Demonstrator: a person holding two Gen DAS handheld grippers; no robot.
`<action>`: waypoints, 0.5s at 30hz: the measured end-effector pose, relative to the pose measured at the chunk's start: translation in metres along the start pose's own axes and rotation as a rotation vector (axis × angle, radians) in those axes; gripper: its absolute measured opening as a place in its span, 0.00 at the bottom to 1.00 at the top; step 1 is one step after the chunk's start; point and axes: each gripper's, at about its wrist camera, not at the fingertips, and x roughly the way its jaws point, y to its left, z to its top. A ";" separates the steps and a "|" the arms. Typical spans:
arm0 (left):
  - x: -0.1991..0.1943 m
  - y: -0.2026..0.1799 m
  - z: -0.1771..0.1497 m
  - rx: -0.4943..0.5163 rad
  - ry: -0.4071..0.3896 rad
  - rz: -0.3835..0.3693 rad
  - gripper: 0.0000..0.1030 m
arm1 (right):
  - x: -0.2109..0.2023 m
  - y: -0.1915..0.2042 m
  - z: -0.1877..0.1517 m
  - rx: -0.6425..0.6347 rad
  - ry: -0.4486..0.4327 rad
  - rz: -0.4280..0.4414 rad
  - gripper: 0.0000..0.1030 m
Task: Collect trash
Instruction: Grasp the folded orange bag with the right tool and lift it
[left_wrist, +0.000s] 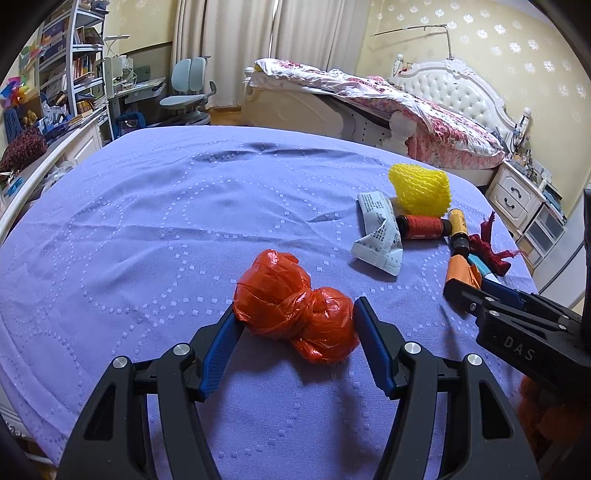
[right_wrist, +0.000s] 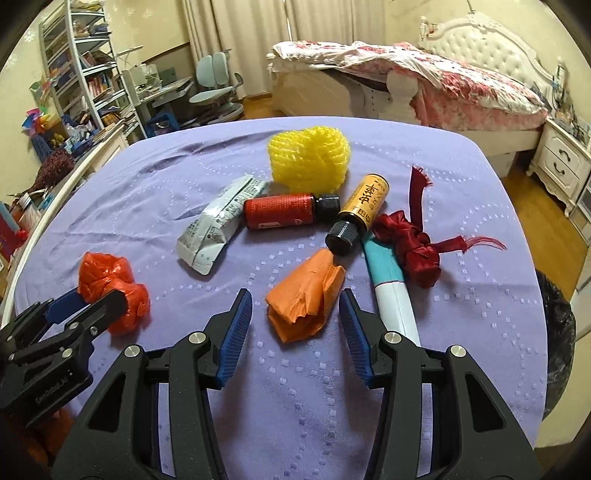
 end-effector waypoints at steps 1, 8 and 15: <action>0.000 0.000 0.000 0.000 0.000 0.000 0.60 | 0.001 0.000 0.001 0.003 0.001 0.000 0.47; 0.000 0.000 0.000 -0.001 -0.001 -0.001 0.60 | 0.007 0.003 0.003 -0.022 0.001 -0.002 0.46; -0.003 0.002 0.002 -0.003 -0.012 -0.007 0.59 | 0.001 0.003 -0.002 -0.025 -0.006 0.011 0.33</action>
